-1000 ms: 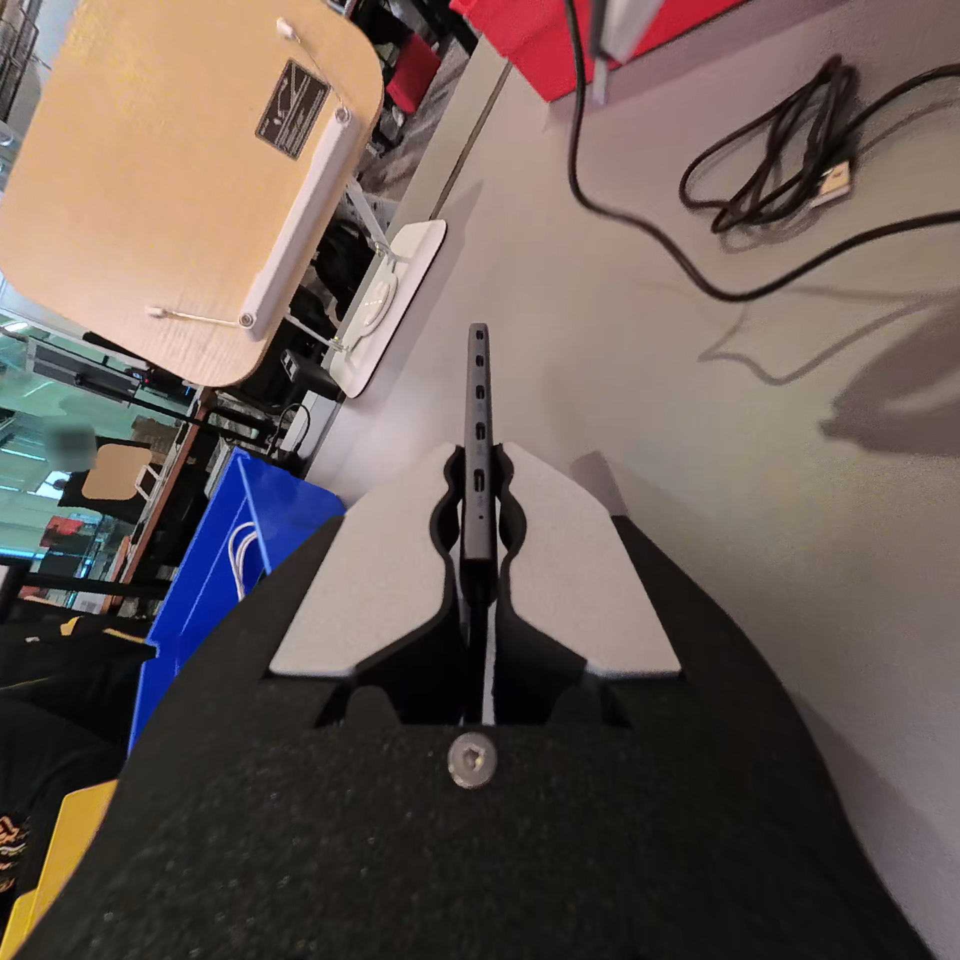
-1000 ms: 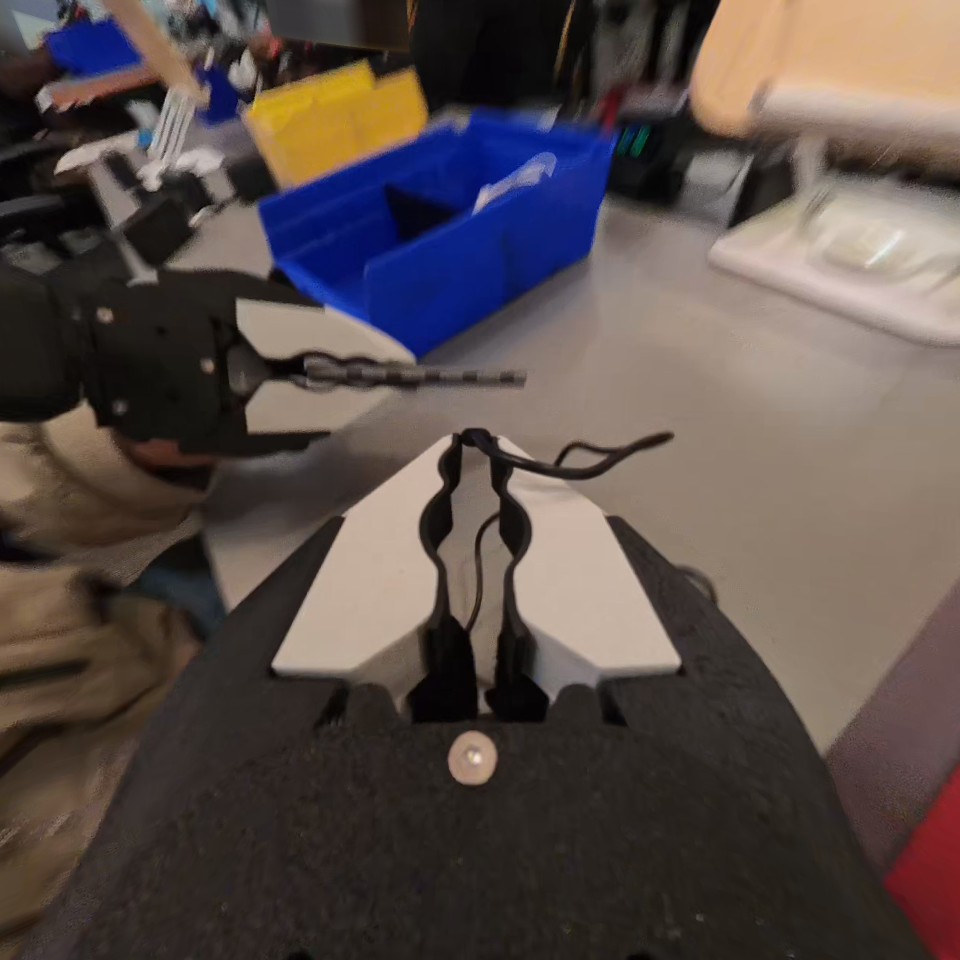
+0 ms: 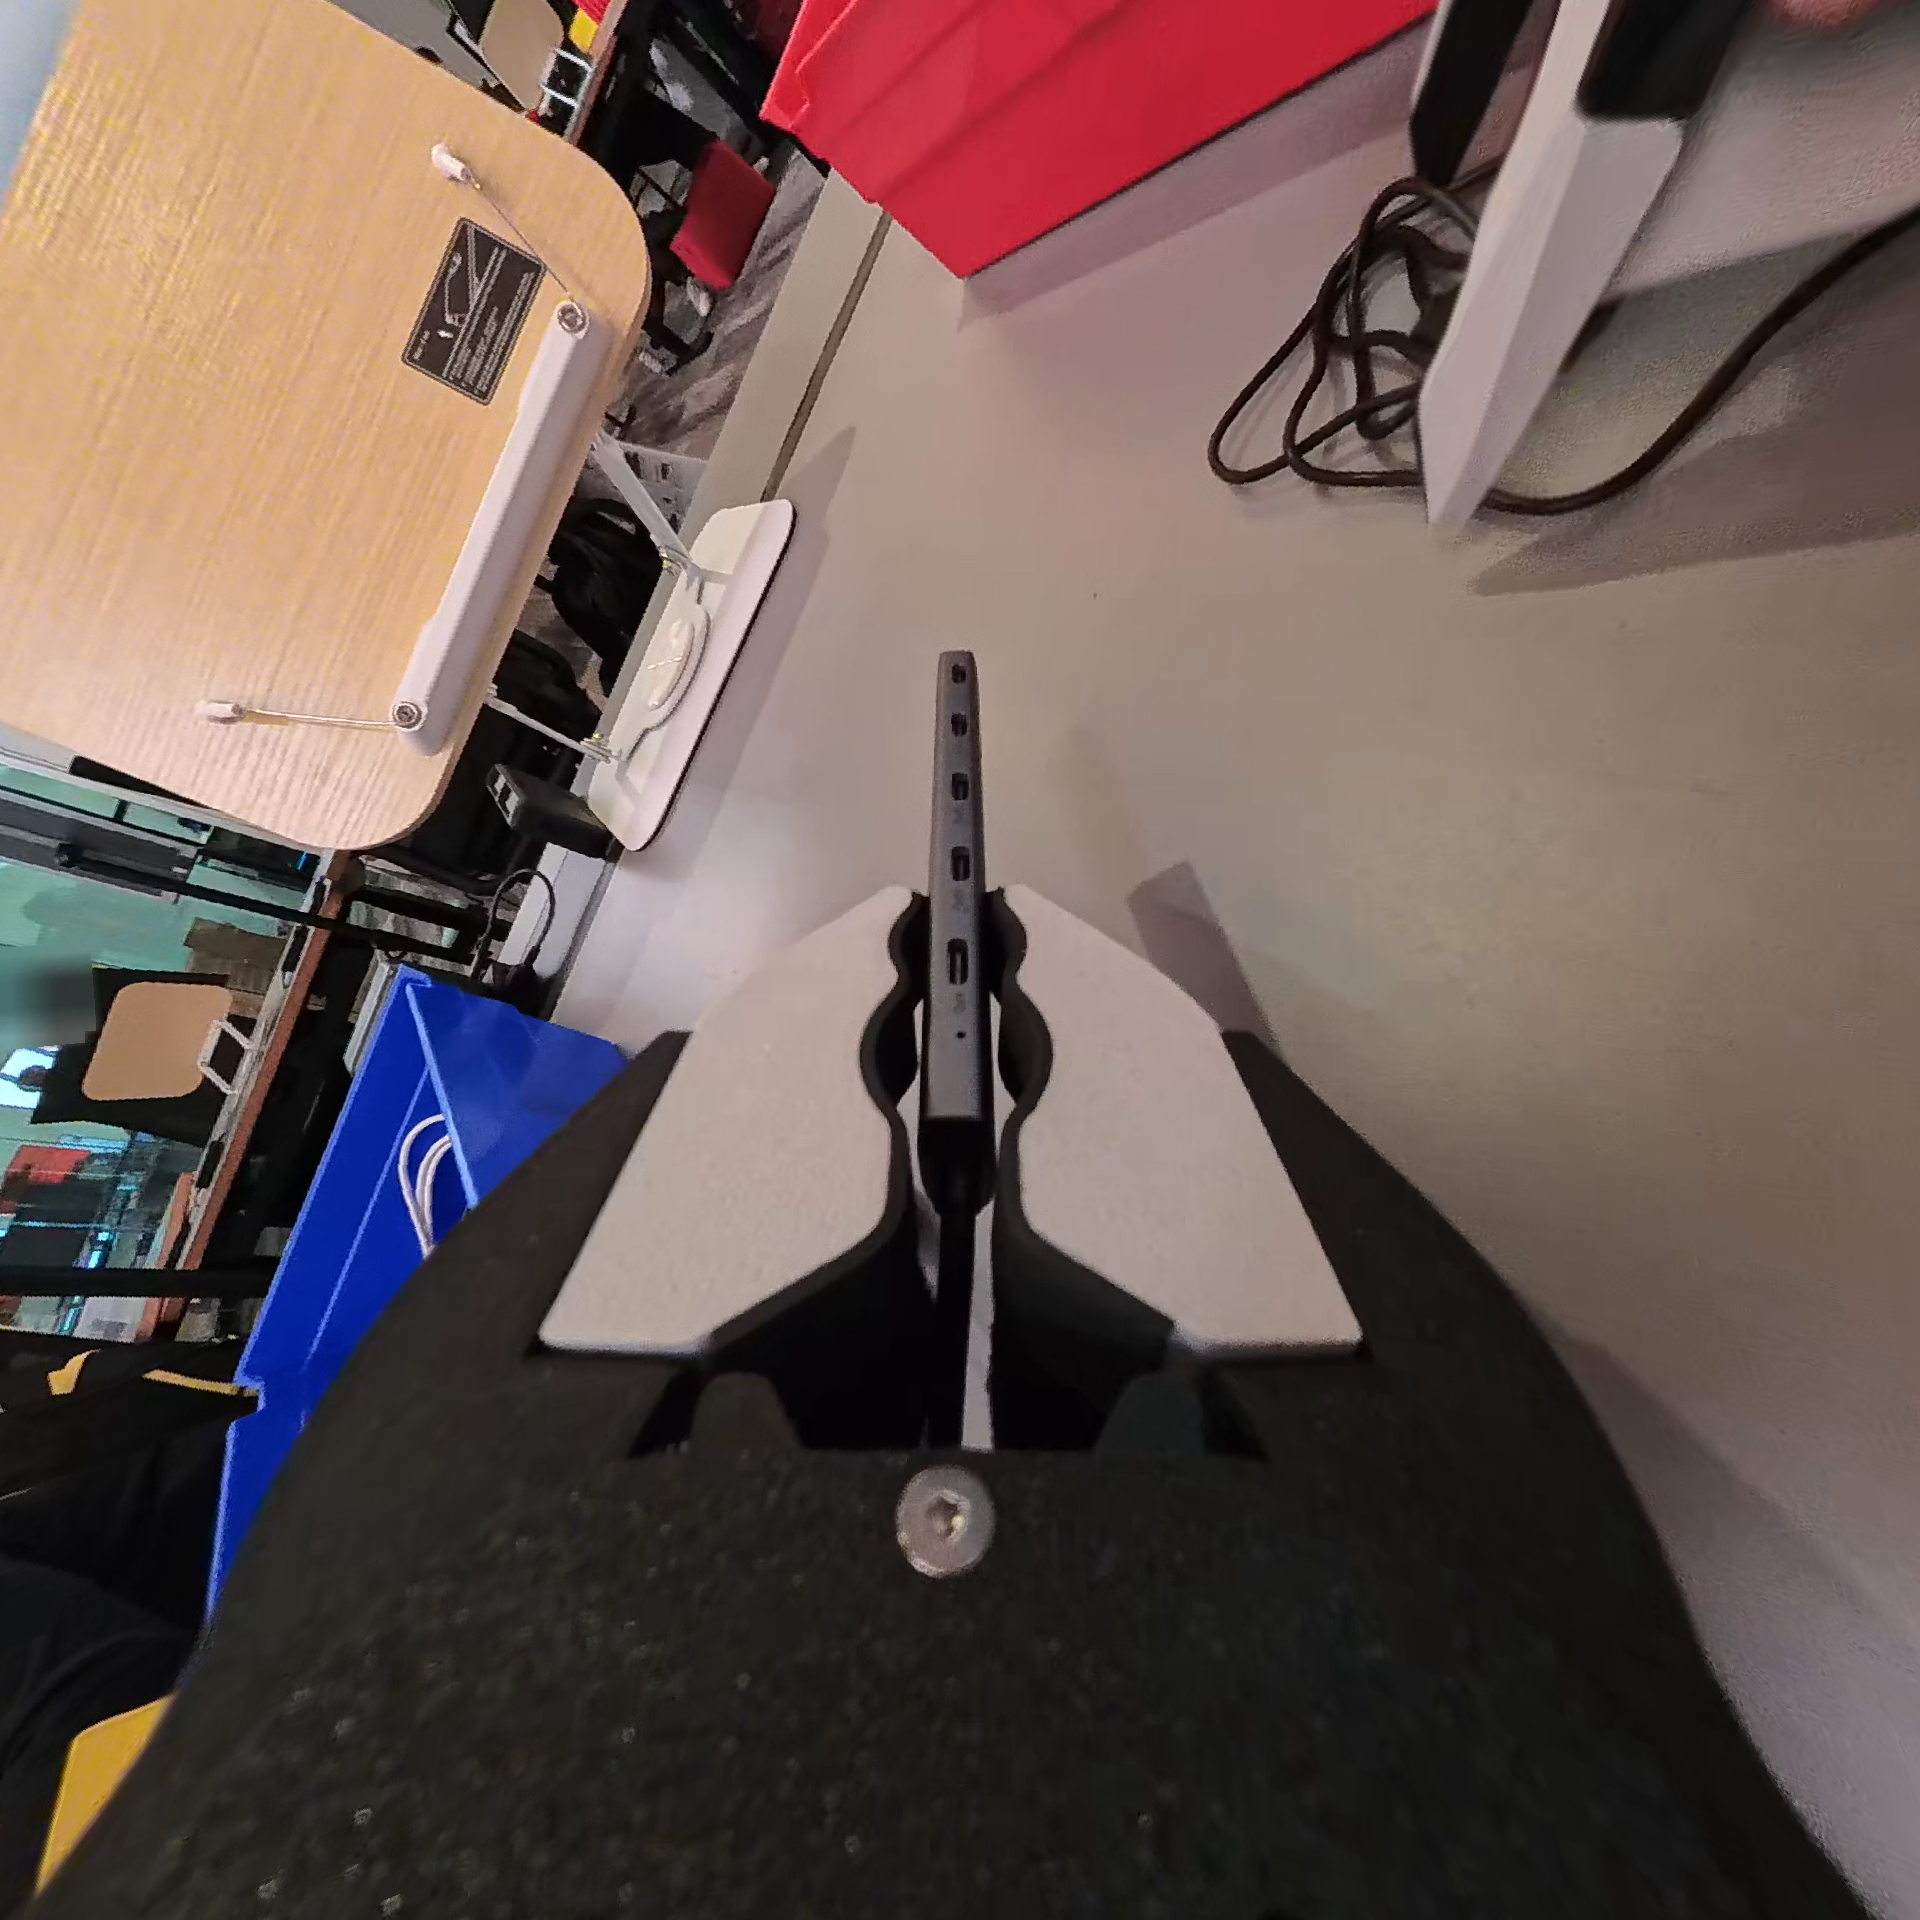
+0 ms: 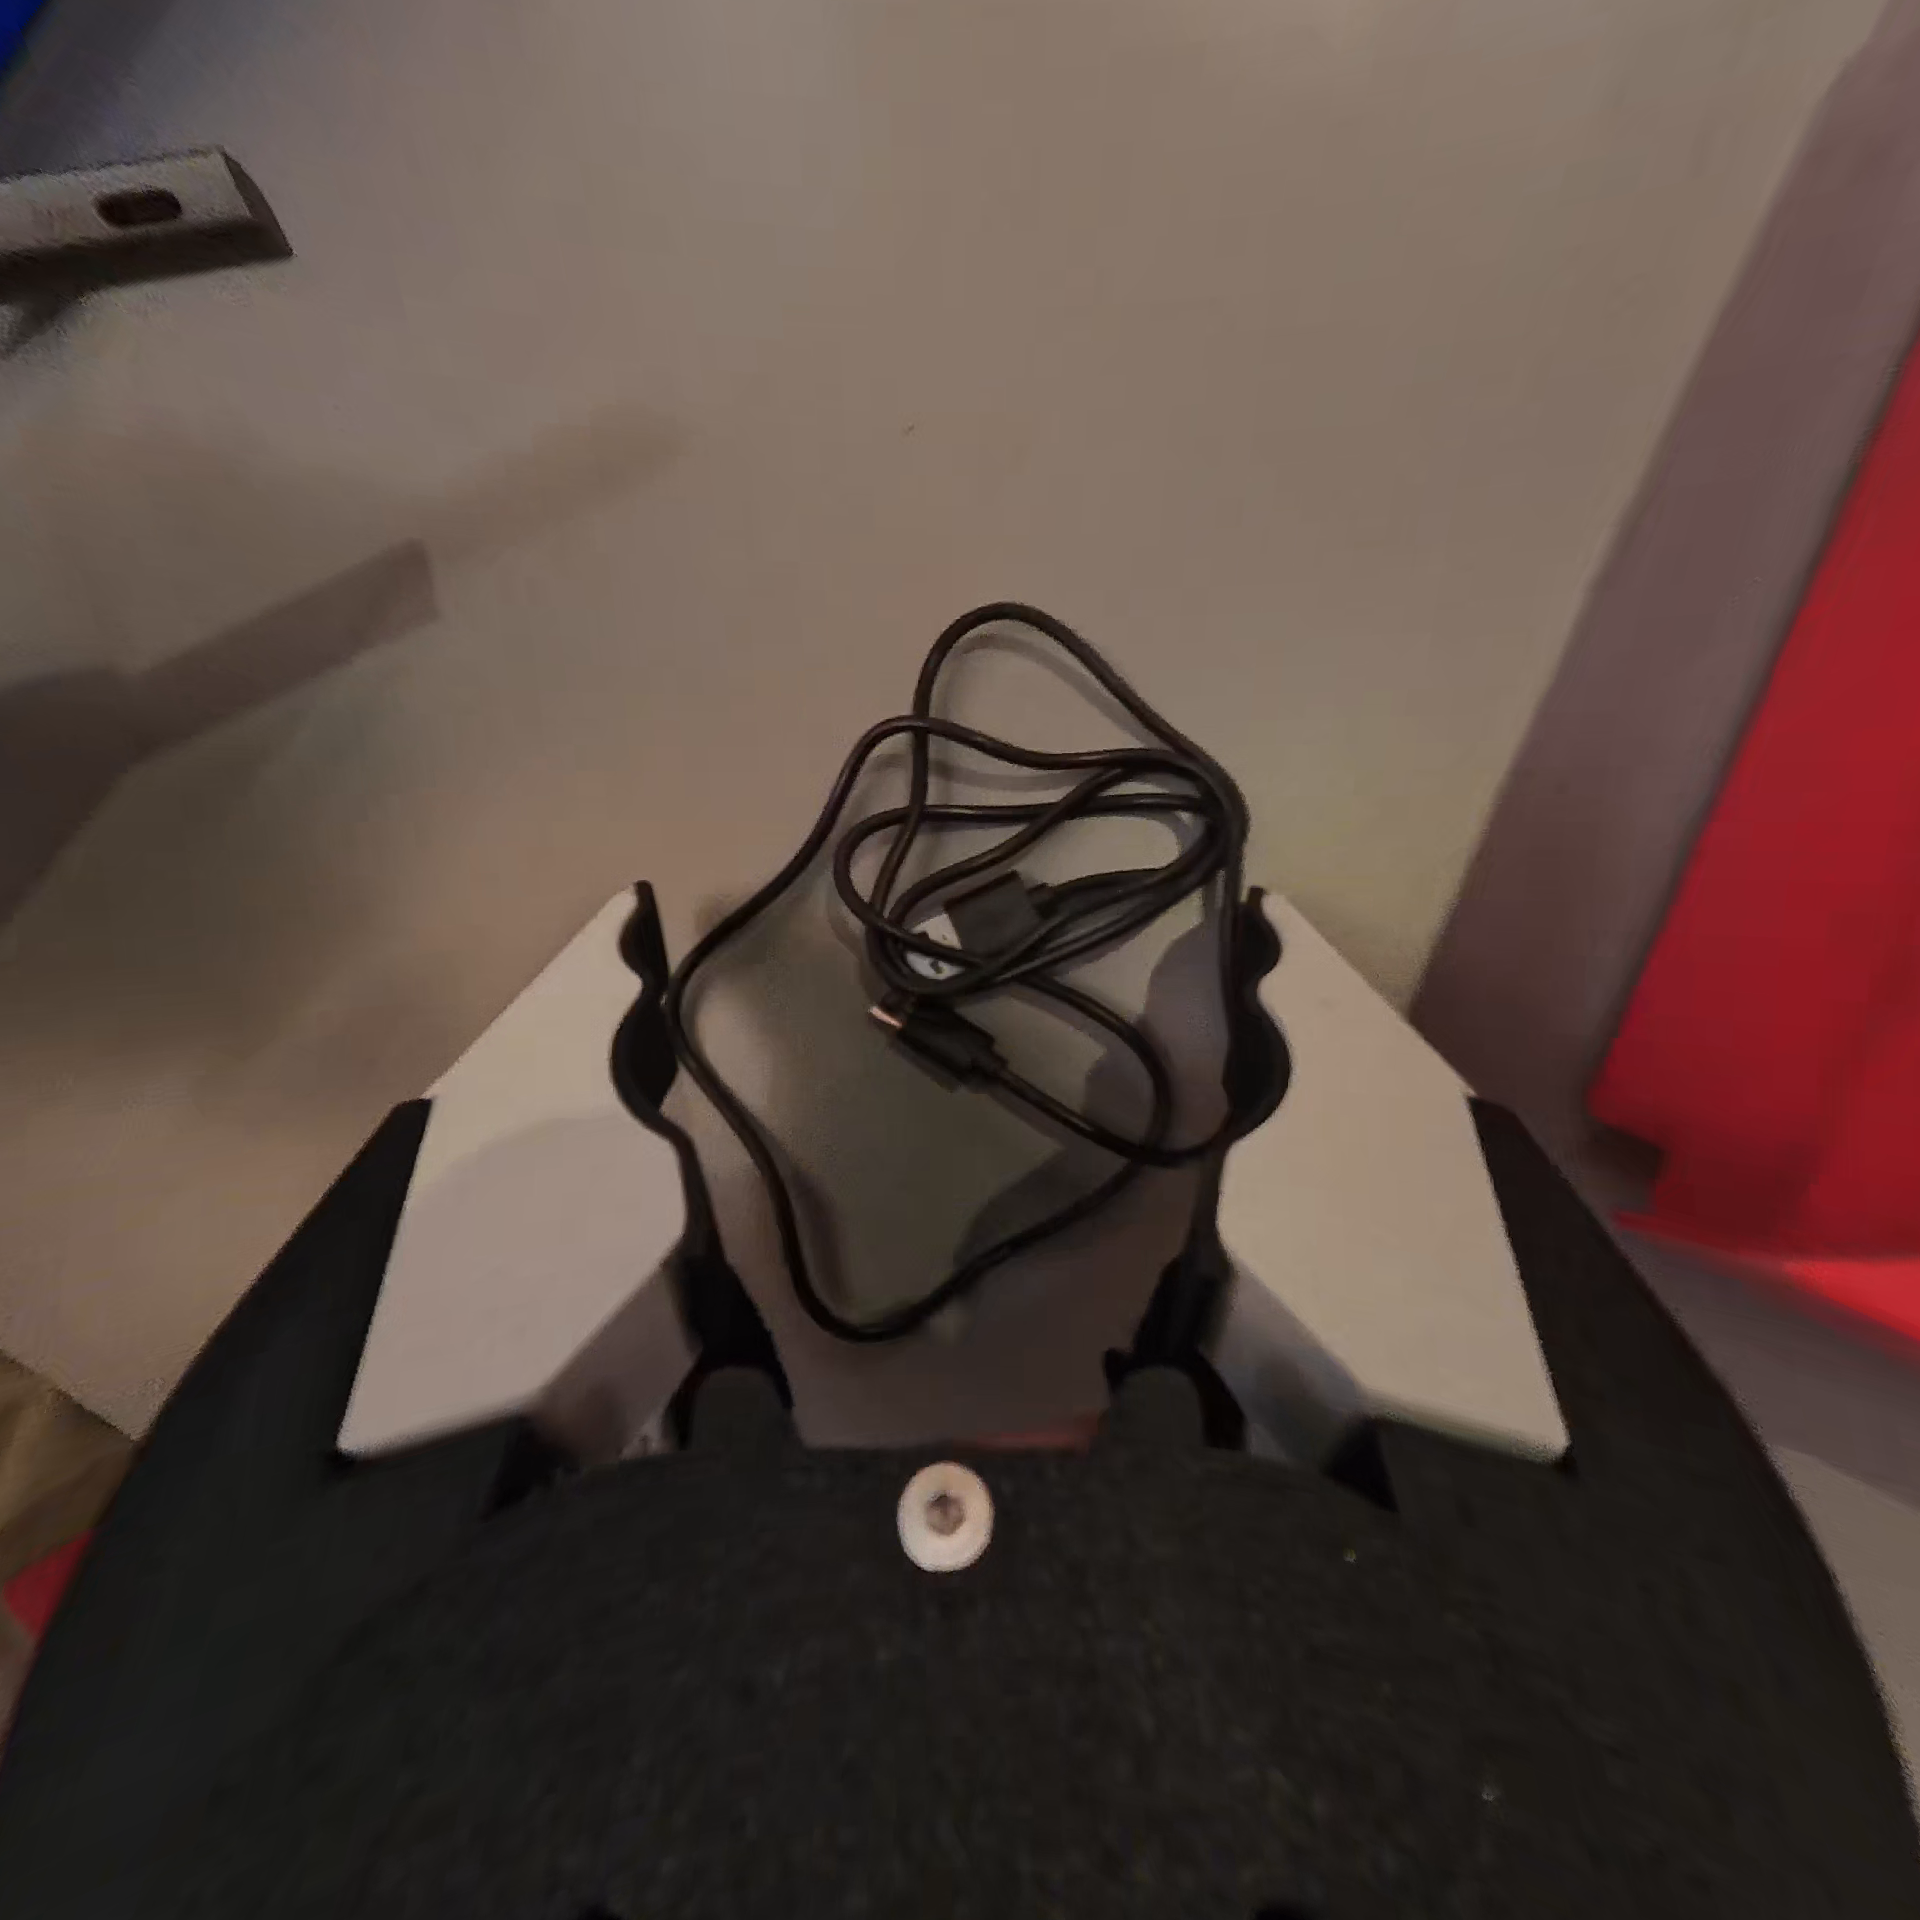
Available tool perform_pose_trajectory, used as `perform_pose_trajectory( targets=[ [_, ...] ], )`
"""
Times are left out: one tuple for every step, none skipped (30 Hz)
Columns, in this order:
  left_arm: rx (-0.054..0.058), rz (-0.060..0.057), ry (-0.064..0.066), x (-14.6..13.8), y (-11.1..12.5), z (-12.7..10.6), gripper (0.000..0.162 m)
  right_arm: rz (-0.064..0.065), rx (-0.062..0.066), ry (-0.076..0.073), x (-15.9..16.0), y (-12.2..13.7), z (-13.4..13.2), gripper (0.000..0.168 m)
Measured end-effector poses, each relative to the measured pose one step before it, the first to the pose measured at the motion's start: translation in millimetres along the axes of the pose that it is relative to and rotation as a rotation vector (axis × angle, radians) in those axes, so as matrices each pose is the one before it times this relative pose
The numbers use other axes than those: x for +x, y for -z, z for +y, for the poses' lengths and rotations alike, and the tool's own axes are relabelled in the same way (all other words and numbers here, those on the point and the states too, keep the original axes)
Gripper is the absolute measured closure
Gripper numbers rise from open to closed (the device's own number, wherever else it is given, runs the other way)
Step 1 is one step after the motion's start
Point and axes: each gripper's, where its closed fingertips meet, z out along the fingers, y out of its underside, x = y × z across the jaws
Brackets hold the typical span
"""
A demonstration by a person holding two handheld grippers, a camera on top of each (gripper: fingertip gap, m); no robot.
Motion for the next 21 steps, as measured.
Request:
perform_pose_trajectory(
  targets=[
    [0.0013,0.0013,-0.0004,0.41,0.11,-0.17,0.152,0.0096,-0.0007,0.0074,-0.86,-2.79,1.23,0.059],
    [0.0003,0.0032,0.0027,0.39,-0.12,0.17,0.152,0.0186,-0.0031,0.0187,0.62,-0.98,0.82,0.062],
    [-0.0010,0.0031,0.0025,0.25,-0.47,0.50,0.152,0.0162,-0.0081,0.0162,0.88,-0.40,1.14,0.064],
    [-0.0006,0.0017,0.0024,0.13,-0.54,0.50,0.152,0.0163,-0.0021,0.0160,1.29,-0.08,0.66,0.069],
    [-0.0002,0.0025,0.0027,0.11,-0.68,0.54,0.152,-0.0066,0.0052,0.0013,-1.48,0.28,-0.40,0.073],
    [-0.0005,0.0032,0.0032,0.26,-0.71,0.34,0.152,-0.0061,0.0031,0.0136,-1.57,0.43,-0.11,0.077],
    [-0.0008,0.0027,0.0021,0.20,-0.61,0.15,0.152,-0.0081,0.0074,0.0089,-1.82,0.71,-0.63,0.086],
    [-0.0007,0.0012,0.0005,0.09,-0.37,0.08,0.152,-0.0068,0.0046,0.0100,-1.04,0.89,-0.58,0.101],
    [0.0003,0.0001,-0.0004,0.08,-0.13,-0.05,0.152,-0.0041,0.0001,0.0080,-0.35,0.39,-0.01,0.107],
    [0.0002,-0.0001,-0.0003,0.20,0.08,-0.23,0.152,-0.0039,0.0003,0.0061,-0.26,0.31,0.05,0.111],
    [-0.0002,0.0000,-0.0009,0.15,0.27,-0.21,0.152,-0.0058,0.0011,0.0078,-0.44,0.38,0.09,0.116],
    [0.0002,-0.0001,-0.0016,0.13,0.28,-0.13,0.152,-0.0045,0.0013,0.0072,-0.52,0.55,0.13,0.123],
    [-0.0001,-0.0008,-0.0013,0.08,0.13,-0.06,0.152,0.0000,0.0020,0.0093,-0.01,0.66,0.36,0.133],
    [-0.0005,-0.0008,-0.0003,-0.05,0.09,0.02,0.152,0.0006,0.0026,0.0109,-0.14,0.11,-0.04,0.135],
    [-0.0006,0.0010,0.0007,0.18,0.04,0.08,0.152,0.0002,0.0025,0.0073,-0.11,-0.04,-0.21,0.137],
    [-0.0003,0.0012,0.0006,0.15,-0.18,-0.05,0.152,-0.0006,0.0003,0.0076,-0.05,0.07,-0.11,0.138],
    [0.0008,-0.0004,-0.0005,-0.02,0.00,-0.15,0.152,0.0020,-0.0014,0.0100,0.19,0.32,-0.06,0.140],
    [0.0000,0.0001,-0.0015,0.22,-0.02,-0.21,0.152,0.0034,-0.0004,0.0108,0.34,0.24,-0.22,0.142],
    [0.0003,0.0001,-0.0012,0.09,0.01,-0.20,0.152,0.0007,0.0075,0.0073,-0.08,0.78,-1.27,0.145],
    [0.0013,-0.0005,-0.0009,0.07,0.24,-0.34,0.152,0.0001,0.0151,0.0018,0.07,1.76,-2.53,0.149],
    [0.0006,-0.0009,-0.0010,-0.14,0.27,-0.27,0.152,0.0000,0.0136,0.0002,0.60,2.52,-2.92,0.150]
  ],
)
